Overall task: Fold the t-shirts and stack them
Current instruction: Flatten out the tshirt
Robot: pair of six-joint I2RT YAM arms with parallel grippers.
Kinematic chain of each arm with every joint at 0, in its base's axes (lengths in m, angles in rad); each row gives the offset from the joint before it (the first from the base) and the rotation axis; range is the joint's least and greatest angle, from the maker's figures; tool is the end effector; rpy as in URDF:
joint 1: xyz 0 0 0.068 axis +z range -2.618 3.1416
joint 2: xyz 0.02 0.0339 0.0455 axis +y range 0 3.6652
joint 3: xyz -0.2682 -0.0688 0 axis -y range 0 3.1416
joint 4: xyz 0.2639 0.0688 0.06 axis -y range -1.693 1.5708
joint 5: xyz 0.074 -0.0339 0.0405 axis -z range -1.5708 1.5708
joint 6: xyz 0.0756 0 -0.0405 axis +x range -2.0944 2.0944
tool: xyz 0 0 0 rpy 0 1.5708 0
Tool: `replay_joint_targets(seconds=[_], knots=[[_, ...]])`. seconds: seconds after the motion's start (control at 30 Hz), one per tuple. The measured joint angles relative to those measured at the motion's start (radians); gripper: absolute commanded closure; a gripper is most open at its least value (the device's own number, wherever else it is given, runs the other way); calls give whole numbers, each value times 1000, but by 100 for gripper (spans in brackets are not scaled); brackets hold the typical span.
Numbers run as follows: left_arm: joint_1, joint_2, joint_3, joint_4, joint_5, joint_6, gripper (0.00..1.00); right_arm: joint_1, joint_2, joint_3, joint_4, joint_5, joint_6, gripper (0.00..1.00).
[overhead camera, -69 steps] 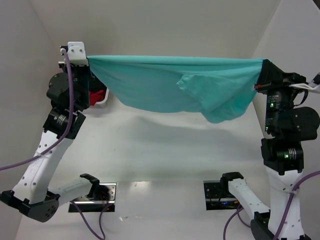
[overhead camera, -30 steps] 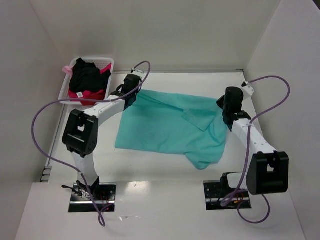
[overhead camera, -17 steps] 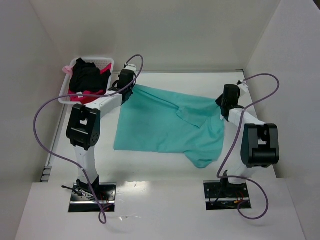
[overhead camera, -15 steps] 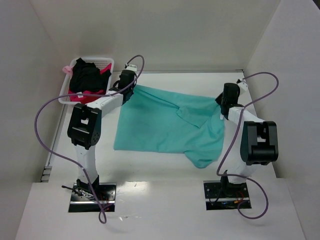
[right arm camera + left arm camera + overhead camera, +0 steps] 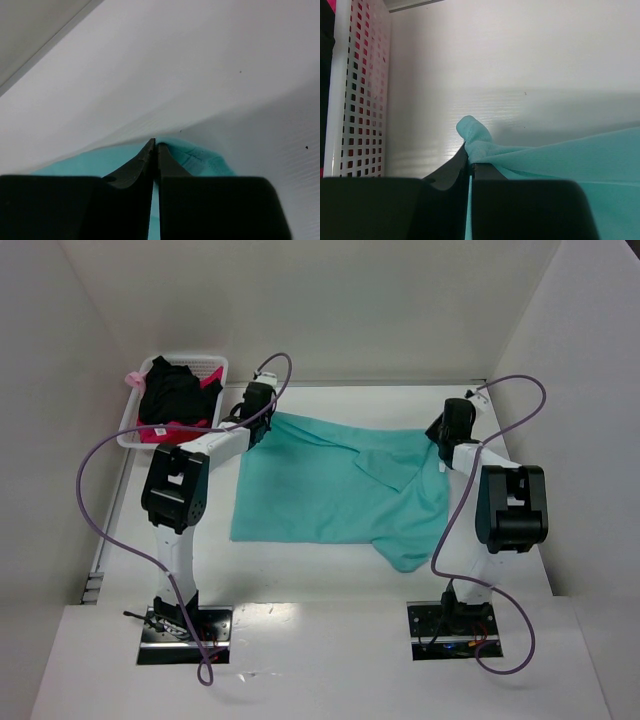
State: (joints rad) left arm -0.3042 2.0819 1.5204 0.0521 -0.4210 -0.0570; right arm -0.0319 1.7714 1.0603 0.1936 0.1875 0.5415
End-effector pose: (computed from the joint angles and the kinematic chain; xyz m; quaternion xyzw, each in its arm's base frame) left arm 0.5162 -0.1297 0.1880 -0.0010 0.8500 0.0884 0.5193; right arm 0.4407 -0.0282 0.1762 0.2885 0.8123 0.0478 0.5047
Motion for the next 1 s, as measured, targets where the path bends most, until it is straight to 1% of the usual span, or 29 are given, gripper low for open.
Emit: replay_joint_targets(seconds=[0.07,0.1,0.17,0.27,0.3,0.33,0.4,0.43,0.5,0.67,0.87,1.0], knots=[[0,0,0,2,2,0,100,0,0,0,-5,-12,-7,87],[0,0,0,2,4,0,100,0,0,2,-12,-18,-9,81],[0,0,0,2,6,0,100,-1,0,7,-32,-26,-10,75],[0,0,0,3,7,0,100,-1,-2,15,-67,-37,-5,55],[0,0,0,3,8,0,100,-1,-3,15,-76,-46,-2,50],[0,0,0,3,10,0,100,-1,-6,15,-87,-54,1,37],[0,0,0,3,14,0,100,-1,-17,15,-112,-78,6,22],[0,0,0,3,15,0,100,-1,-23,15,-121,-92,6,12],[0,0,-2,4,18,0,100,-1,-35,15,-130,-118,0,0],[0,0,-8,3,26,-1,100,-1,-43,15,-153,-164,-17,0],[0,-2,-22,2,32,-3,100,-1,-42,15,-177,-181,-19,0],[0,-4,-31,4,34,-4,100,-1,-27,15,-189,-185,-11,2]])
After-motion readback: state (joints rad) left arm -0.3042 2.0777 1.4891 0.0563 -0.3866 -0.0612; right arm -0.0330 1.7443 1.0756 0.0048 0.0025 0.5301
